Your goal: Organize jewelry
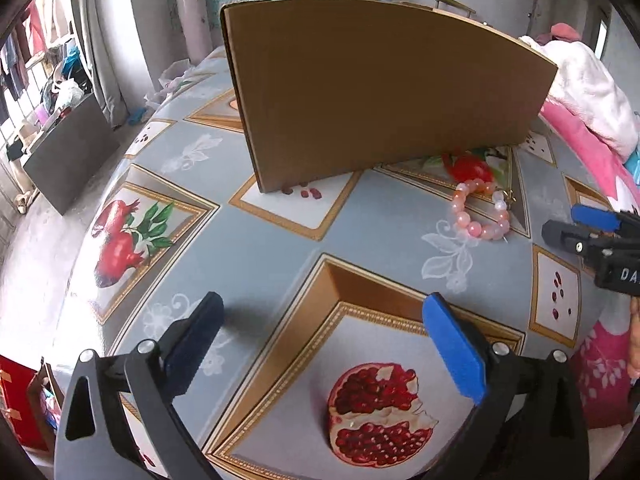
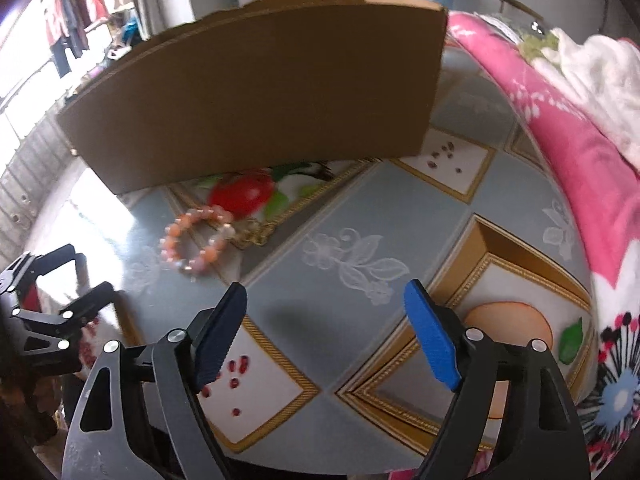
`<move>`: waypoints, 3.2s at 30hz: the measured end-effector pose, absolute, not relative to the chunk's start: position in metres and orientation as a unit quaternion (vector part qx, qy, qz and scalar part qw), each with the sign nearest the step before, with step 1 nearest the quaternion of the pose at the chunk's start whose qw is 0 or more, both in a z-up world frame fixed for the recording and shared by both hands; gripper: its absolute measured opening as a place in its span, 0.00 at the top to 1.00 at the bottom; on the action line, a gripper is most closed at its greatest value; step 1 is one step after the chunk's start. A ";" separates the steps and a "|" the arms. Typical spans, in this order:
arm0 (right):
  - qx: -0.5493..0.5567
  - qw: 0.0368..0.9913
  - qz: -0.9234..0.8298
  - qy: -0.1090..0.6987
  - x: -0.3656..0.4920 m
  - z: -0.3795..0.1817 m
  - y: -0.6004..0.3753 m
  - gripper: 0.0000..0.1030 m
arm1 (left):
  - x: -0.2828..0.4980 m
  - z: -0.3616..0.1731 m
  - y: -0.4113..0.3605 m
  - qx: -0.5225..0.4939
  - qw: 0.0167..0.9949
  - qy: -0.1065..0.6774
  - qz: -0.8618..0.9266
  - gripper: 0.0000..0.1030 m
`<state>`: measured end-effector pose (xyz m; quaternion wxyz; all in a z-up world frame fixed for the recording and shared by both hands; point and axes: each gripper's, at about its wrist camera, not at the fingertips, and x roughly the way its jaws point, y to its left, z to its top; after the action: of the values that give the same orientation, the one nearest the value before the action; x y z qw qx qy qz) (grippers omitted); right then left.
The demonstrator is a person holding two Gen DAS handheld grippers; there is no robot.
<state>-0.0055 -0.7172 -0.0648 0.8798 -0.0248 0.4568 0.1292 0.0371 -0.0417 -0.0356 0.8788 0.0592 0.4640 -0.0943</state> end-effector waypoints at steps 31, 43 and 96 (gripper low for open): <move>-0.036 0.877 0.101 0.468 0.000 -0.073 -0.714 0.08 | 0.044 -0.035 -0.044 0.050 0.876 0.473 -0.076 0.05; 0.033 0.880 0.136 0.455 0.001 -0.068 -0.734 0.08 | 0.036 -0.035 -0.040 0.055 0.886 0.447 -0.109 0.05; -0.179 0.838 0.331 0.394 0.024 -0.072 -0.670 0.59 | 0.040 -0.034 -0.013 0.013 0.901 0.384 -0.204 0.90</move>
<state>0.0243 -0.6698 -0.0722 0.8383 -0.1786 0.3944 0.3313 0.0396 -0.0134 -0.0338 0.9006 0.0130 0.3836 -0.2037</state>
